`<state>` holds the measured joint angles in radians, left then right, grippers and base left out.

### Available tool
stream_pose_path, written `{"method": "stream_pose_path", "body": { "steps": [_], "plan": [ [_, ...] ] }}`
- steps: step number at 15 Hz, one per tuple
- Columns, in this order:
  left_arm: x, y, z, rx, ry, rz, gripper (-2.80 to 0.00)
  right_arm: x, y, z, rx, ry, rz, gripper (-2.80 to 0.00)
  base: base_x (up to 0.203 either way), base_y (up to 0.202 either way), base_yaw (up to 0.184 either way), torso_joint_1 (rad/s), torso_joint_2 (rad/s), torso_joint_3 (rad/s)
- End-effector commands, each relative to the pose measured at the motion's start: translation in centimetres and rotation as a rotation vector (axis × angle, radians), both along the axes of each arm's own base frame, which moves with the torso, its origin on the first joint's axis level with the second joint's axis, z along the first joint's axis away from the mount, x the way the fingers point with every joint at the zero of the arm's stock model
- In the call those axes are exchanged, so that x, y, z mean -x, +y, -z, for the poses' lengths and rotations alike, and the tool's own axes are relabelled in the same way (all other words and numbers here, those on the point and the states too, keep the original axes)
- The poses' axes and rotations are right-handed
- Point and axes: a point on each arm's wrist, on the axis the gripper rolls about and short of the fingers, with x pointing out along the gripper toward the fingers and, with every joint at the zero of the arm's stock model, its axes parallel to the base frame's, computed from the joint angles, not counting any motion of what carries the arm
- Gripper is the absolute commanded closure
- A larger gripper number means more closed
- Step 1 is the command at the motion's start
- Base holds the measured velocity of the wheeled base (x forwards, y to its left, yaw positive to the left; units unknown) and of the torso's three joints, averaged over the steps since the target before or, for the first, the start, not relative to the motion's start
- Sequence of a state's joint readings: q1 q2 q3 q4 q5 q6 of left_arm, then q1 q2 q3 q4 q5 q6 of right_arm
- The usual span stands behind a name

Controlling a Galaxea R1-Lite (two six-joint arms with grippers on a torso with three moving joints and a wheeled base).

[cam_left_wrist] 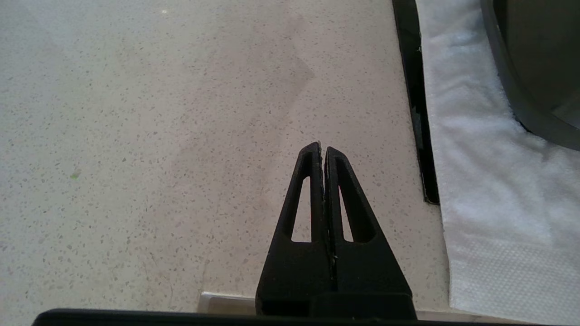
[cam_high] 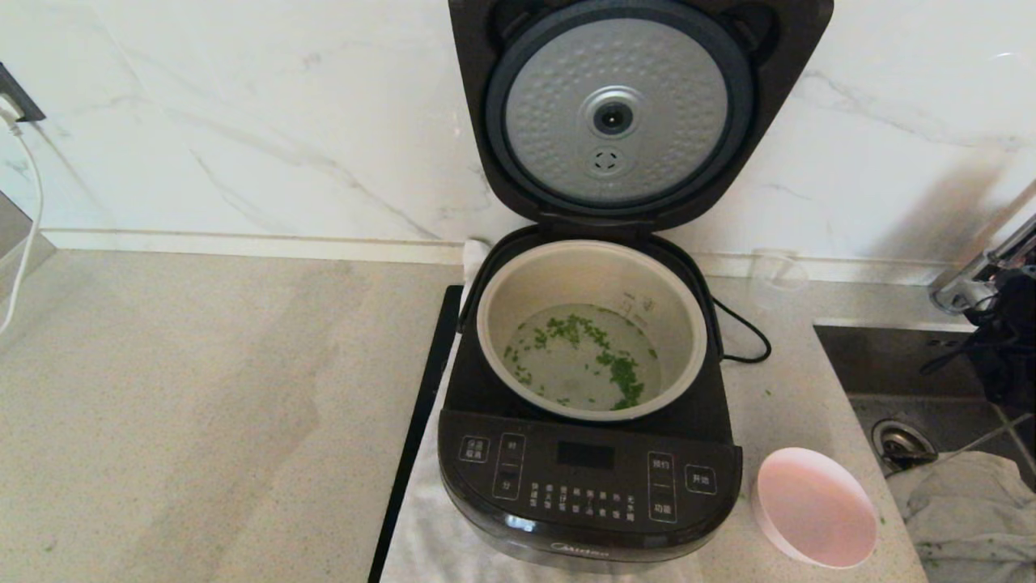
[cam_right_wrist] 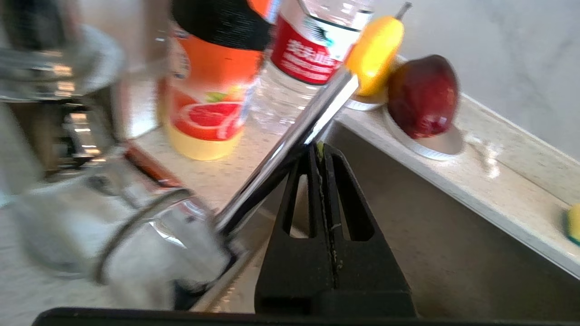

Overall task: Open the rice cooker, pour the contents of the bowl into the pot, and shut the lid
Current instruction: Turn off the tap

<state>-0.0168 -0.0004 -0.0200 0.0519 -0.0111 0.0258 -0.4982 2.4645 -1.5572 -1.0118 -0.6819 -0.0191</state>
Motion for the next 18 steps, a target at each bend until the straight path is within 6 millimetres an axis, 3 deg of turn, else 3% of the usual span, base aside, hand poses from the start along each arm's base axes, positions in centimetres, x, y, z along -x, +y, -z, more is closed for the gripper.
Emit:
{"method": "stream_pose_path", "body": {
  "steps": [1, 18],
  "plan": [
    [0.0, 0.0, 0.0, 0.000, 0.000, 0.000, 0.00, -0.1, 0.2, -0.4, 0.009, -0.015, -0.014, 0.00, 0.000, 0.000, 0.000, 0.000, 0.00, 0.000],
    [0.0, 0.0, 0.0, 0.000, 0.000, 0.000, 0.00, -0.2, 4.1, -2.3, 0.026, -0.047, -0.085, 0.00, 0.000, 0.000, 0.000, 0.000, 0.00, 0.000]
  ]
}}
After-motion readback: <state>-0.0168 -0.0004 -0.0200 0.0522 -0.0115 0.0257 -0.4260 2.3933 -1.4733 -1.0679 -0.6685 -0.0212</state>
